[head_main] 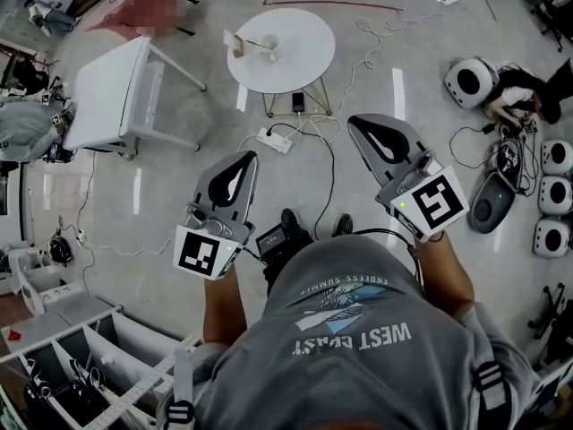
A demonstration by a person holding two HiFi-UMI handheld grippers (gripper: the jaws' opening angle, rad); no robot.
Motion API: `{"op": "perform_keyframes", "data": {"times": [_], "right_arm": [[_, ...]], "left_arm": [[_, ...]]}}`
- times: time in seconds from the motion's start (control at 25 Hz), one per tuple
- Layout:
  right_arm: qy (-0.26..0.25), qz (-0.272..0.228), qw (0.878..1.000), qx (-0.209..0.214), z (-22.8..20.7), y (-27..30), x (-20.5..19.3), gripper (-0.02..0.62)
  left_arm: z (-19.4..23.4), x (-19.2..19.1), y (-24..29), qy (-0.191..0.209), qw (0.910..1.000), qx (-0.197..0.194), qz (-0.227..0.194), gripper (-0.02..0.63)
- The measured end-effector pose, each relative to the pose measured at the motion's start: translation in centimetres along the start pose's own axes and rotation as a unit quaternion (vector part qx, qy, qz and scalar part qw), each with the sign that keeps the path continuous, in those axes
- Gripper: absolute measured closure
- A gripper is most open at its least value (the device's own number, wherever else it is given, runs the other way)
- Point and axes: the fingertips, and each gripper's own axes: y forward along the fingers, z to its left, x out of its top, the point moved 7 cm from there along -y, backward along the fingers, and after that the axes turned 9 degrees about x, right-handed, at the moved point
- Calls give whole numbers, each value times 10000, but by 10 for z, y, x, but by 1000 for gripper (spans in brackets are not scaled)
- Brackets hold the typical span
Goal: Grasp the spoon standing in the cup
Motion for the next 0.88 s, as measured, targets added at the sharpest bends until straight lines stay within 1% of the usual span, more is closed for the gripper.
{"op": "perform_keyframes", "data": {"times": [0.08, 0.32, 0.48, 0.6, 0.68, 0.8, 0.88], "right_arm": [[34, 51, 9999, -95, -5, 1, -3, 594], [96, 147, 9986, -499, -16, 8, -15, 594], [67, 229, 9972, -711, -23, 22, -6, 594], [46, 198, 9956, -910, -31, 35, -1, 594], [75, 210, 9950, -976, -33, 46, -2, 594], [79, 261, 9936, -1096, -36, 59, -4, 594], [92, 280, 9921, -1217, -39, 66, -3, 594]], "left_arm": [[6, -5, 10, 77, 9999, -139, -60, 603], [22, -16, 43, 130, 9977, -623, -227, 603], [46, -13, 65, 4, 9963, -821, -268, 603], [63, -13, 80, 60, 9940, -1030, -370, 603], [74, -17, 87, -2, 9932, -1112, -351, 603], [90, -23, 100, 26, 9911, -1274, -371, 603], [98, -25, 107, -112, 9902, -1351, -340, 603]]}}
